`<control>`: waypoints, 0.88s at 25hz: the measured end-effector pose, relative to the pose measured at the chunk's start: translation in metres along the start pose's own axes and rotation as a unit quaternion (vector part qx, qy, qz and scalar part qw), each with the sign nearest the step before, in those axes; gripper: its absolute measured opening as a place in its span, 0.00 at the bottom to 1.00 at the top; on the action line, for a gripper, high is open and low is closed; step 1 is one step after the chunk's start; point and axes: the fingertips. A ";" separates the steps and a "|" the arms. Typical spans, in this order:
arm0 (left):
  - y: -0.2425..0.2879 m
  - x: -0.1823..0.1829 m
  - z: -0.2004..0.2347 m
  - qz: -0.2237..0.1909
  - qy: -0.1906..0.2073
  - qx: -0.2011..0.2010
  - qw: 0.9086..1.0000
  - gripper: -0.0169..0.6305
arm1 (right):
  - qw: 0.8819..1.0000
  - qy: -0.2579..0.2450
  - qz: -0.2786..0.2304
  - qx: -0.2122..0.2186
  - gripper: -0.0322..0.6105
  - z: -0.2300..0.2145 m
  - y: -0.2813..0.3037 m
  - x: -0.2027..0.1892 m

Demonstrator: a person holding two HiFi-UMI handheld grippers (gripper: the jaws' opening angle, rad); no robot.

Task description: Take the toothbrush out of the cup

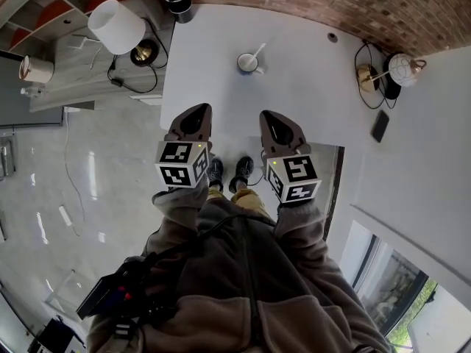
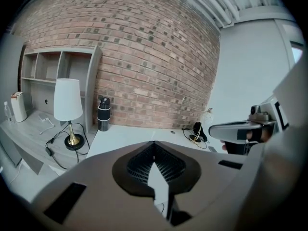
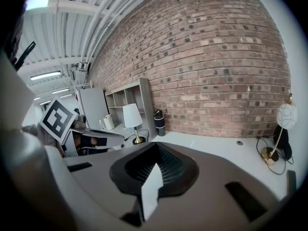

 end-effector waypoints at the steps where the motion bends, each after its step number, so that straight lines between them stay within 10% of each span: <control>1: 0.003 -0.003 -0.001 0.005 0.000 0.000 1.000 0.03 | 1.000 0.003 0.003 0.002 0.05 -0.002 0.002 -0.003; 22: 0.065 -0.051 0.011 0.065 -0.029 -0.013 0.997 0.03 | 0.997 0.009 0.067 0.036 0.05 -0.045 0.087 -0.055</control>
Point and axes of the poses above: the fingertips, and each gripper's own axes: y forward along the fingers, z to its left, x out of its top, and after that the axes turned 2 degrees about x, right-handed
